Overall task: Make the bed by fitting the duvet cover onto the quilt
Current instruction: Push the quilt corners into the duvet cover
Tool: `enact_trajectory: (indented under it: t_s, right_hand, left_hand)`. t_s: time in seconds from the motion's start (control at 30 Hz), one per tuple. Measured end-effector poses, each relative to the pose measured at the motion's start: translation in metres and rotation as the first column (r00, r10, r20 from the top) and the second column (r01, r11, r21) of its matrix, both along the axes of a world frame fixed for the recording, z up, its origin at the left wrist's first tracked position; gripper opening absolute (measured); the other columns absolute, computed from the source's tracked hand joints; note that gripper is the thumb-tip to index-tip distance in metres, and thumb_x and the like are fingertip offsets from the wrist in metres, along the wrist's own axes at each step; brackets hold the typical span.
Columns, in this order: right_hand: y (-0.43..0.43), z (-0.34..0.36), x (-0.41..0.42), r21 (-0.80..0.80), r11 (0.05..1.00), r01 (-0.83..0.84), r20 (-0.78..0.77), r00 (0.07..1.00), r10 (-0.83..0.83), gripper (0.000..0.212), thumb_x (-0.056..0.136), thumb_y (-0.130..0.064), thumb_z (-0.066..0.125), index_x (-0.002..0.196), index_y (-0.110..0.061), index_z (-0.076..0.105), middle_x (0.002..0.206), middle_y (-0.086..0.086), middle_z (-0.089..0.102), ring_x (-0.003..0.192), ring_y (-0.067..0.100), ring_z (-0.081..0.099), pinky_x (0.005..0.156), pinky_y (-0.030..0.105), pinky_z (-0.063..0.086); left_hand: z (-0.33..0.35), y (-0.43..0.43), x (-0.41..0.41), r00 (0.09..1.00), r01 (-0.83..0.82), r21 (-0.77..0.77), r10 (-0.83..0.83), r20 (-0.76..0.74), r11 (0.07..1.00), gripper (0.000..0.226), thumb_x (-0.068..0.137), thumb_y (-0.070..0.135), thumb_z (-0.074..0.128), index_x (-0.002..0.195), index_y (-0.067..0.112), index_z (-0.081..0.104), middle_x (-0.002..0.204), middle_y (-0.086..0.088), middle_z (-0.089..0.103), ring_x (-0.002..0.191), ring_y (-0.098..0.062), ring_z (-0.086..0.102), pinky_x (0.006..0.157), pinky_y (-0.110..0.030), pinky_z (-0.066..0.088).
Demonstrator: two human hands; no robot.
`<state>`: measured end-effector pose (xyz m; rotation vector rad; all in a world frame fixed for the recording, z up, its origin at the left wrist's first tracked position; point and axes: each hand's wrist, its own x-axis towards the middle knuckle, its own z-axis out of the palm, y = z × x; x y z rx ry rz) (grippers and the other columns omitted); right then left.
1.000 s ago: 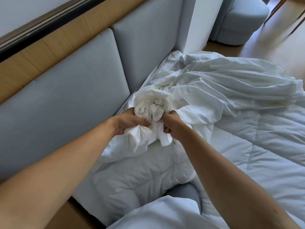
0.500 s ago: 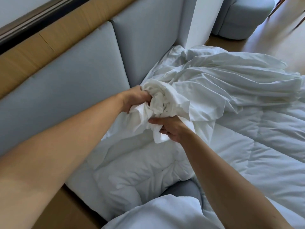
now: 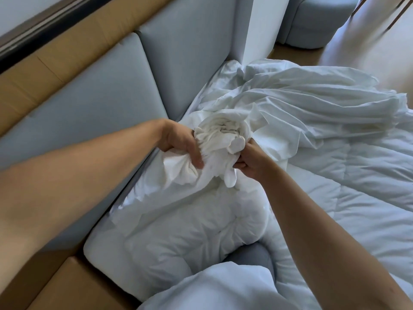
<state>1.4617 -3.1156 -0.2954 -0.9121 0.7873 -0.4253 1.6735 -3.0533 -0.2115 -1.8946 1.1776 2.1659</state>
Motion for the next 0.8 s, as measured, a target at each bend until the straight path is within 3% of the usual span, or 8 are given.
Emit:
enact_trajectory:
  t_s: [0.13,0.23,0.33,0.43,0.57,0.63,0.8]
  right_hand:
    - [-0.002,0.002,-0.011,-0.009,1.0,-0.027,0.05,0.998,0.028,0.027,0.096,0.003,0.043,0.079,-0.013,0.056,0.062,0.003,0.035,0.048,0.01,0.026,0.037,0.018,0.022]
    - [0.001,0.003,-0.017,0.044,0.999,-0.017,0.088,0.996,0.013,0.038,0.096,0.002,0.042,0.071,-0.018,0.061,0.055,-0.003,0.041,0.044,0.006,0.029,0.036,0.016,0.023]
    - [0.001,0.002,-0.025,0.142,0.99,-0.009,0.098,0.995,-0.005,0.032,0.09,-0.006,0.054,0.064,-0.022,0.064,0.053,-0.006,0.04,0.042,0.005,0.027,0.034,0.016,0.023]
    - [0.008,0.002,-0.025,0.202,0.97,-0.133,0.128,0.986,0.109,0.02,0.078,-0.004,0.067,0.067,-0.02,0.065,0.054,-0.005,0.041,0.041,0.005,0.027,0.033,0.016,0.023]
    - [0.021,-0.001,-0.014,0.266,0.95,-0.164,0.211,0.972,0.109,0.014,0.074,-0.002,0.072,0.076,-0.015,0.069,0.06,-0.002,0.049,0.042,0.004,0.031,0.036,0.015,0.021]
    - [0.022,-0.002,-0.013,0.294,0.946,-0.14,0.216,0.973,0.077,0.012,0.076,-0.002,0.071,0.076,-0.014,0.07,0.06,-0.003,0.05,0.041,0.004,0.03,0.036,0.016,0.018]
    - [0.017,0.002,-0.02,0.233,0.939,-0.253,0.153,0.963,0.221,0.018,0.064,-0.01,0.081,0.063,-0.02,0.067,0.053,-0.006,0.046,0.038,0.003,0.026,0.039,0.018,0.016]
  left_hand:
    - [0.0,-0.004,-0.001,0.996,-0.043,-0.019,0.041,-0.076,0.999,0.023,0.067,-0.001,0.077,0.088,0.01,0.079,0.103,-0.02,0.075,0.089,-0.033,0.075,0.077,-0.046,0.063]
    - [0.004,-0.01,-0.002,0.987,-0.02,-0.004,0.019,-0.157,1.0,0.024,0.066,0.0,0.079,0.087,0.011,0.08,0.098,-0.017,0.075,0.084,-0.03,0.075,0.072,-0.042,0.063]
    - [0.006,-0.019,-0.005,0.969,-0.142,-0.077,0.123,-0.216,0.987,0.041,0.063,0.005,0.081,0.104,0.004,0.076,0.107,-0.022,0.071,0.09,-0.033,0.072,0.085,-0.047,0.06]
    - [0.004,-0.028,-0.011,0.933,-0.305,-0.154,0.262,-0.248,0.94,0.042,0.075,0.005,0.071,0.117,-0.001,0.068,0.118,-0.027,0.061,0.1,-0.038,0.061,0.105,-0.056,0.041]
    - [0.006,-0.039,-0.02,0.916,-0.357,-0.207,0.298,-0.268,0.911,0.026,0.077,0.006,0.066,0.102,0.007,0.071,0.096,-0.018,0.066,0.088,-0.034,0.063,0.089,-0.049,0.049]
    - [0.009,-0.042,-0.022,0.925,-0.353,-0.246,0.298,-0.236,0.903,0.028,0.076,0.005,0.066,0.104,0.006,0.069,0.094,-0.019,0.065,0.085,-0.035,0.063,0.084,-0.048,0.051]
    - [0.006,-0.043,-0.024,0.956,-0.286,-0.274,0.253,-0.148,0.918,0.039,0.072,0.008,0.072,0.11,0.005,0.069,0.106,-0.023,0.066,0.096,-0.039,0.063,0.096,-0.057,0.05]
